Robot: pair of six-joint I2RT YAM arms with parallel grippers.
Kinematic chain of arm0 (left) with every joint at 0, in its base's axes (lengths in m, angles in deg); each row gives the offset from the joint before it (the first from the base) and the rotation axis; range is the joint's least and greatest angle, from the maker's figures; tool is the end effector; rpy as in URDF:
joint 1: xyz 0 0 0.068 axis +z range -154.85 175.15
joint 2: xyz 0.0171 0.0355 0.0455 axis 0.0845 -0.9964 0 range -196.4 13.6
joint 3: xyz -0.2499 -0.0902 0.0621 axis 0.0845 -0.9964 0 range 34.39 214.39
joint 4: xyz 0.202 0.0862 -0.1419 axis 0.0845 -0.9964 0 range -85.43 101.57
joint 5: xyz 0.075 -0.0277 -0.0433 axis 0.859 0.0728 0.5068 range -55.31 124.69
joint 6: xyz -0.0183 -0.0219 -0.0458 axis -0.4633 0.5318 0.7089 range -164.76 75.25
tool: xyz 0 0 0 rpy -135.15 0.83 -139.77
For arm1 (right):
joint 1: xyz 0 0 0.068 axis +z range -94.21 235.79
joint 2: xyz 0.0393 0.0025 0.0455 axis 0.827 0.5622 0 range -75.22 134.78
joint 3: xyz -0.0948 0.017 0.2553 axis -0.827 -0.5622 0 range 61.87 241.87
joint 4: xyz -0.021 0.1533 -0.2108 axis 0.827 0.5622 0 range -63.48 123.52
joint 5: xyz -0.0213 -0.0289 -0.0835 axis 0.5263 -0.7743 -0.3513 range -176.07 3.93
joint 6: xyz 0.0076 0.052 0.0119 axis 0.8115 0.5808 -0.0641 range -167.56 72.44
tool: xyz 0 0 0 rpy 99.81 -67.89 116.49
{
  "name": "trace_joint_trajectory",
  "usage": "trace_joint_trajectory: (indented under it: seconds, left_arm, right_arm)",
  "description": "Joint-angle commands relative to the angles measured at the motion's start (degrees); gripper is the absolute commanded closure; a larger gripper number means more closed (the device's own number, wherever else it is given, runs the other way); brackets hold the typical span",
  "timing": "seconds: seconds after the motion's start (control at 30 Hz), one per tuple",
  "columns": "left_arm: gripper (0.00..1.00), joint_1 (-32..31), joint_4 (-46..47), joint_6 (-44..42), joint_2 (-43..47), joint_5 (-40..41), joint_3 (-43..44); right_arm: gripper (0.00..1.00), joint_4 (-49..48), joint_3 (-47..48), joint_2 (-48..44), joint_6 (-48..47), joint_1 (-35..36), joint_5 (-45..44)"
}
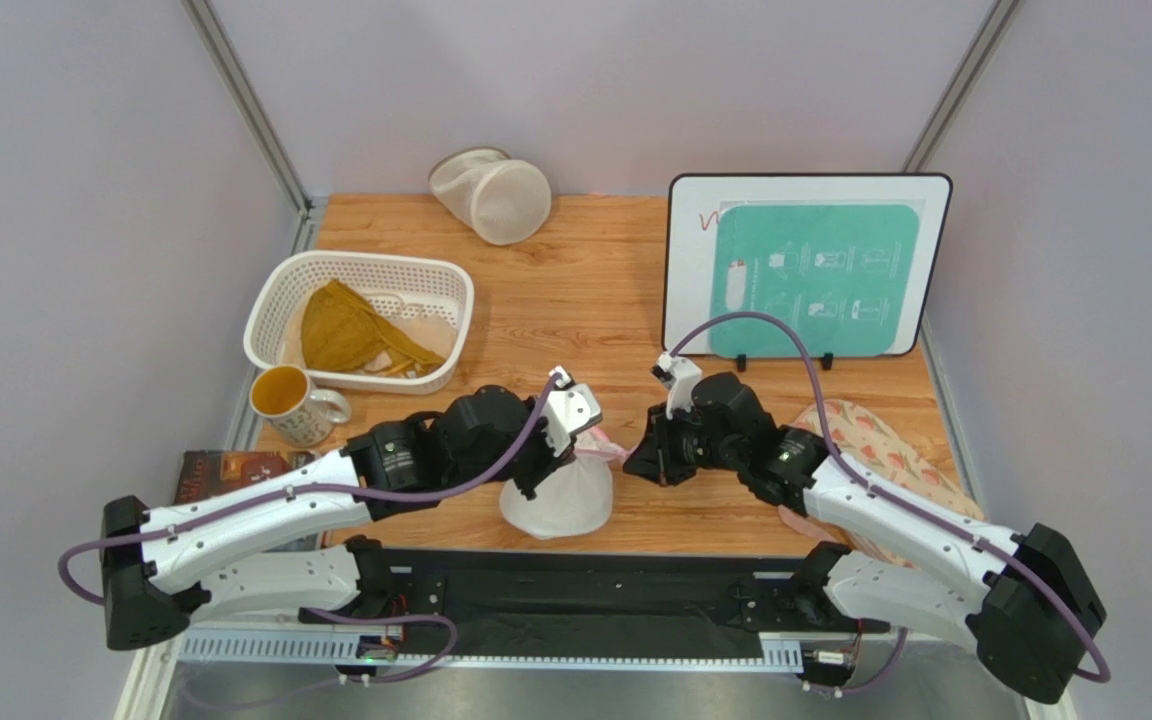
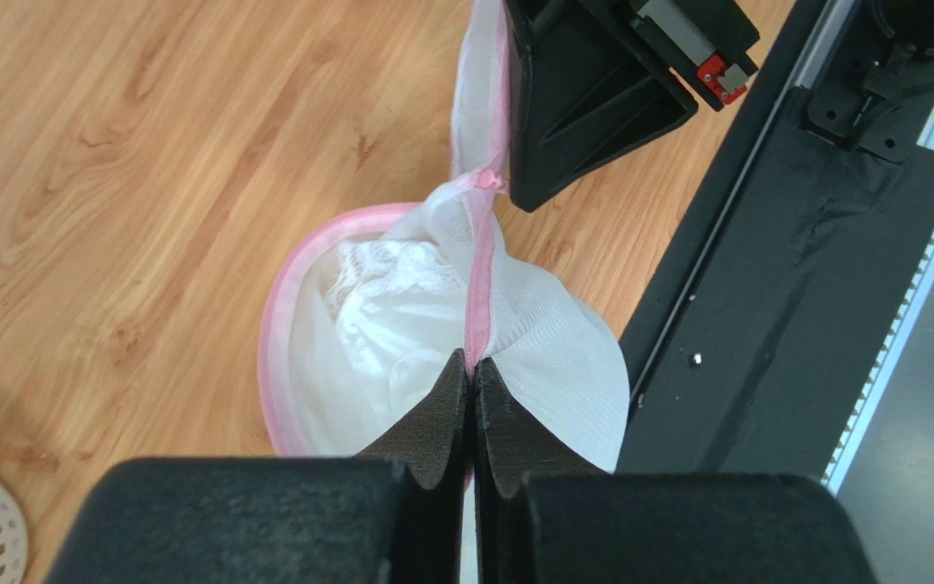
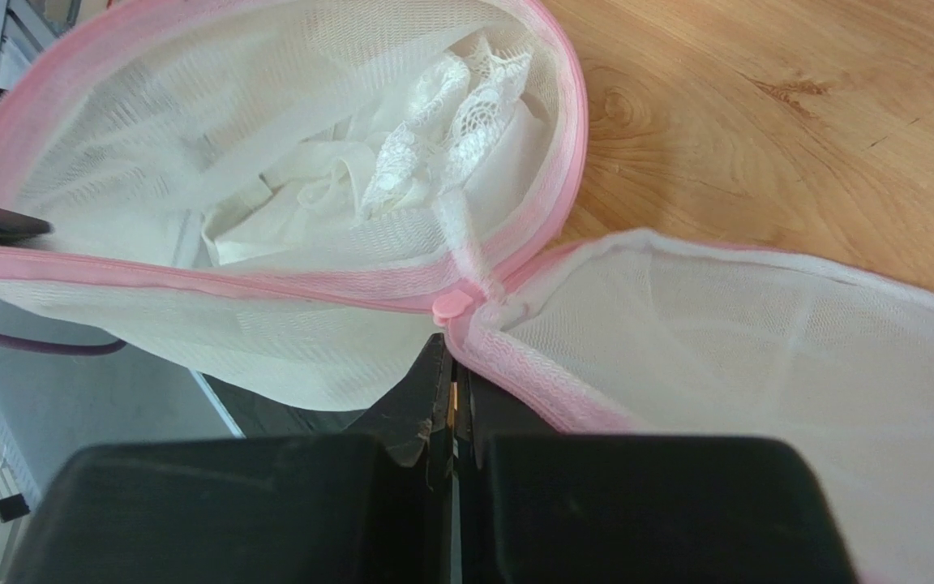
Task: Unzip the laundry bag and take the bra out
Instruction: Unzip the laundry bag at the center of the board.
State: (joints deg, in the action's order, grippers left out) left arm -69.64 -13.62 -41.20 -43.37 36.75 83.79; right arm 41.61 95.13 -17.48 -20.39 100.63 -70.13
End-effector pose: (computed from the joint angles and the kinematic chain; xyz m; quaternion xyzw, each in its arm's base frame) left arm 0.0945 -0.1977 0.3027 0.4396 0.7597 -0.2560 0.4052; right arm 0.1423 0.1553 0.2210 -0.1959 0.8763 0.3495 0.2675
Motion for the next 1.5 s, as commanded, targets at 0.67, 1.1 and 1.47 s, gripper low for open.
trace_joint_trajectory:
  seconds: [0.67, 1.1, 1.47]
  left_arm:
    - [1.00, -0.9, -0.8, 13.3, 9.7, 8.6, -13.5]
    - [1.00, -4.5, 0.8, 22.1, 10.7, 9.2, -21.3]
    - [1.00, -7.1, -0.2, 24.8, 14.2, 10.9, -24.4]
  right_arm:
    - [1.00, 0.8, -1.3, 2.6, -0.9, -0.3, -4.8]
    - [1.00, 1.8, -3.1, 2.5, 0.2, 3.3, -6.5]
    - [0.25, 11.5, 3.4, -3.1, 0.0, 7.1, -10.8]
